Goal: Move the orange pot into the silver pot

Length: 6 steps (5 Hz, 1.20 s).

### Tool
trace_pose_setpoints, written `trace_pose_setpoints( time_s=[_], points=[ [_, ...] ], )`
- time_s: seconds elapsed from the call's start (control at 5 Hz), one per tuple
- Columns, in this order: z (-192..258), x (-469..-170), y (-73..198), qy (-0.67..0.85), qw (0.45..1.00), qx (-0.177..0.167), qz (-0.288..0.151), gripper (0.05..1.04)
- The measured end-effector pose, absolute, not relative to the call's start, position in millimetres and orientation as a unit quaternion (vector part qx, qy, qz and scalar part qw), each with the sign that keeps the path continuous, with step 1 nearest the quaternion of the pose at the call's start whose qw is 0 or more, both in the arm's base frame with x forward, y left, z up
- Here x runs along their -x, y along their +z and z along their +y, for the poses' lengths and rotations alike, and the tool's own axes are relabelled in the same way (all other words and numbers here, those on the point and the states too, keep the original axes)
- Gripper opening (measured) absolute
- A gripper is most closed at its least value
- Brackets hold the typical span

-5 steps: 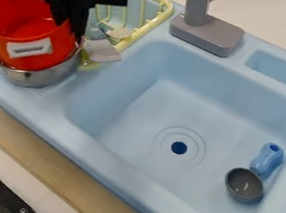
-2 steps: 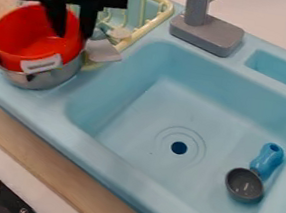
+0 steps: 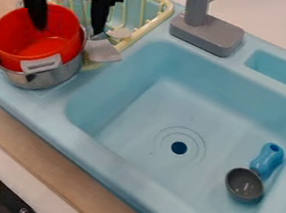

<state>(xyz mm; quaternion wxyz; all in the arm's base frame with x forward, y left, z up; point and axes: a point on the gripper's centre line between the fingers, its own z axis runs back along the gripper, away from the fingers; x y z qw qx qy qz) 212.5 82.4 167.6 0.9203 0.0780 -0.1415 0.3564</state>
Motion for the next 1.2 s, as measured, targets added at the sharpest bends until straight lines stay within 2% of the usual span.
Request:
trace_pose_setpoints(
  time_s=[0.6, 1.0, 1.2],
  points=[
    [39.0, -220.6, 189.0, 0.291, 0.937, -0.060, -0.182, 0.996],
    [-30.3, -240.6, 179.3, 0.162, 0.968, -0.035, -0.187, 0.996],
    [-57.7, -260.4, 160.9, 0.096, 0.978, -0.007, -0.185, 0.996]
  ],
)
